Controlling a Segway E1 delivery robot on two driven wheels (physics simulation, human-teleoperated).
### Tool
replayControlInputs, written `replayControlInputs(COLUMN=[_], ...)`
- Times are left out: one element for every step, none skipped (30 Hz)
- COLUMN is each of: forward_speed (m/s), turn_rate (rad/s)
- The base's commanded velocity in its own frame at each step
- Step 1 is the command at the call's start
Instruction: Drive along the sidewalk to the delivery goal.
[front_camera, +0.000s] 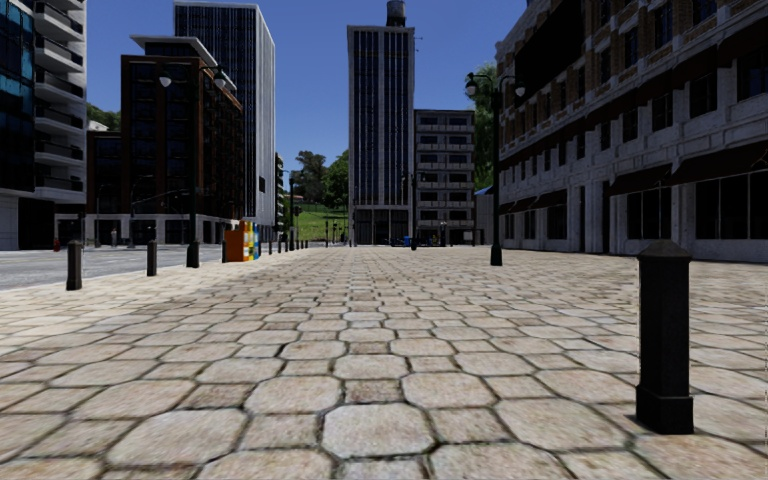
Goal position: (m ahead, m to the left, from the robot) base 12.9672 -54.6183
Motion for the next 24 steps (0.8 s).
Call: replayControlInputs(forward_speed=[2.0, 2.0, 2.0, 1.88, 1.88, 1.75, 1.62, 1.55, 1.53, 1.53, 1.52, 1.52, 1.52, 1.52, 1.52, 1.52, 1.52, 1.52, 1.52, 1.52, 1.52, 1.52, 1.52, 1.52], turn_rate=[-0.11, -0.22, -0.26, -0.27, -0.27, -0.28, -0.29, -0.32, -0.42, -0.42, -0.5, -0.55, -0.56, -0.56, -0.56, -0.56, -0.56, -0.56, -0.56, -0.56, -0.56, -0.56, -0.56, -0.56])
